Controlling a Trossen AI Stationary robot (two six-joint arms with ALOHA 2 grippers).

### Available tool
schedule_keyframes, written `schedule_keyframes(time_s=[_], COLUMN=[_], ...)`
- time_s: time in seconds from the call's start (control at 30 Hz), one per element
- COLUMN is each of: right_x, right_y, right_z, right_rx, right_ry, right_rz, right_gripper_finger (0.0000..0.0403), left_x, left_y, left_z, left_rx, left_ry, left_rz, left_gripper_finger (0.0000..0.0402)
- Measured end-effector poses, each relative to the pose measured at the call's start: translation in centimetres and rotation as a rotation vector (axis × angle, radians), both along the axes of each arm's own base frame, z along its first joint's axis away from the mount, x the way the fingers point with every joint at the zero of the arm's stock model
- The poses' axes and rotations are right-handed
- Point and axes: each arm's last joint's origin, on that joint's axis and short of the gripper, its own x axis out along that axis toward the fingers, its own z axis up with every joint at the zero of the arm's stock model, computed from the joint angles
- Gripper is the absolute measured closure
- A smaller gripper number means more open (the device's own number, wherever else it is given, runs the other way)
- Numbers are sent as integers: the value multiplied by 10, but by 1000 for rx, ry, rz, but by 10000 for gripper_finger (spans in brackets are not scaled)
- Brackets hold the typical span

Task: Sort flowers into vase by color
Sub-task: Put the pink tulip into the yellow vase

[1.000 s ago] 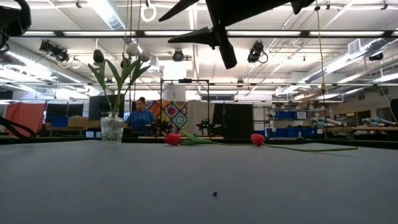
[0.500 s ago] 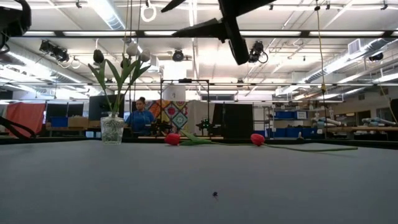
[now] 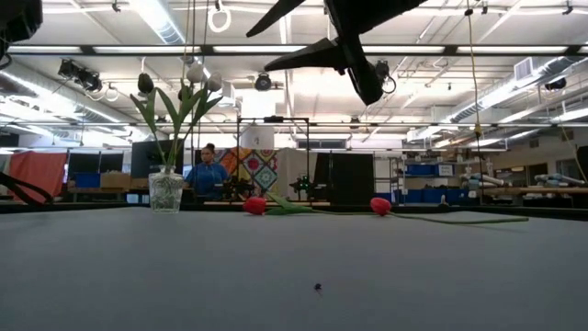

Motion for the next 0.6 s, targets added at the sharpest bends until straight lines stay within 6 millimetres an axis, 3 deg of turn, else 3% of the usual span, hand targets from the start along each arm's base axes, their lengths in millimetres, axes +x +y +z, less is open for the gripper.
schedule_keyframes(time_s=[0.23, 0.4, 0.6], right_x=[2, 1, -5], right_y=[-6, -10, -15], right_z=[0, -5, -17], right_rx=[16, 96, 205], right_ry=[5, 33, 125], right_rz=[7, -49, -139], right_gripper_finger=[236, 234, 236], left_x=[3, 2, 2], left_y=[-7, -3, 1], left_z=[-5, -10, -15], left_rx=[23, -35, -72], left_ry=[45, 159, 221], left_rz=[7, 189, 376], left_gripper_finger=[390, 386, 326])
